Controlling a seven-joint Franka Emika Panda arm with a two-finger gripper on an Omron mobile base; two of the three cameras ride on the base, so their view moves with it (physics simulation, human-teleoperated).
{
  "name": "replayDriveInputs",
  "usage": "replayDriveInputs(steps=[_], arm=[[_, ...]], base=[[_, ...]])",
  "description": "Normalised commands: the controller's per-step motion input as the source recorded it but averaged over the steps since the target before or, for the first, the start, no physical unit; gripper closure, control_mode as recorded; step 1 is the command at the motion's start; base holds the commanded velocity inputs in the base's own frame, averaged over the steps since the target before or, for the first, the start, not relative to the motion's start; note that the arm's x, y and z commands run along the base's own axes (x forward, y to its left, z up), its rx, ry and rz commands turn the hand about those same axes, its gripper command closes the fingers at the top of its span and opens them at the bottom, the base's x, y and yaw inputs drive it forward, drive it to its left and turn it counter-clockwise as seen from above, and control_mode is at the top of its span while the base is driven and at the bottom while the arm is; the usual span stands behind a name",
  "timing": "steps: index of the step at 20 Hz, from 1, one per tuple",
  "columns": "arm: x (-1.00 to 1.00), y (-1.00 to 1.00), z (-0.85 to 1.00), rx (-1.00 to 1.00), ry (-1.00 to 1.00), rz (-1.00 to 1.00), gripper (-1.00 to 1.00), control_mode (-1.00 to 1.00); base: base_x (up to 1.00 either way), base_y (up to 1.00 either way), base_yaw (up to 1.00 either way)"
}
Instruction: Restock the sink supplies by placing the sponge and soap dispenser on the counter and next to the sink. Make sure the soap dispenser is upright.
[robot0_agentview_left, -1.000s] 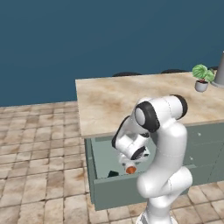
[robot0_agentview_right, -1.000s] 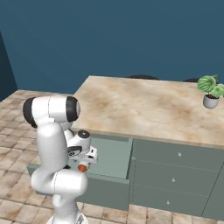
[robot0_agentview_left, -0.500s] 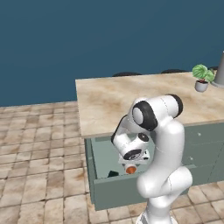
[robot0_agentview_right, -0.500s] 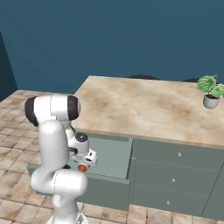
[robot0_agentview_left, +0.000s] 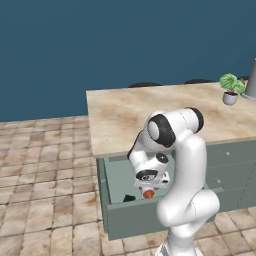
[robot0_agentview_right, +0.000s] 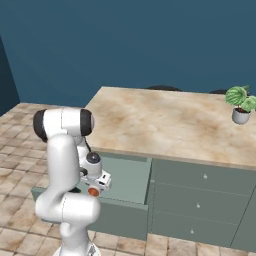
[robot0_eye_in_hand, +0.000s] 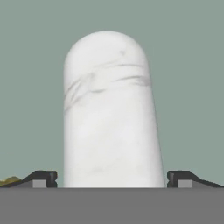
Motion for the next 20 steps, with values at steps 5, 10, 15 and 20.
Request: replayDriveInputs(steps=[5, 10, 15, 20], arm=[[0.01, -0.01, -0.22, 0.00, 0.00, 0.00, -1.00, -1.00], [0.00, 0.00, -0.41, 0.00, 0.00, 0.00, 1.00, -1.00], [-0.01, 0.00, -0.17, 0.00, 0.00, 0.00, 1.00, -1.00], [-0.17, 0.00, 0.00, 0.00, -0.01, 0.00, 1.00, -1.00]], base=[[0.00, 0.00, 0.00], [0.00, 0.00, 0.00], [0.00, 0.00, 0.00], [0.00, 0.00, 0.00]])
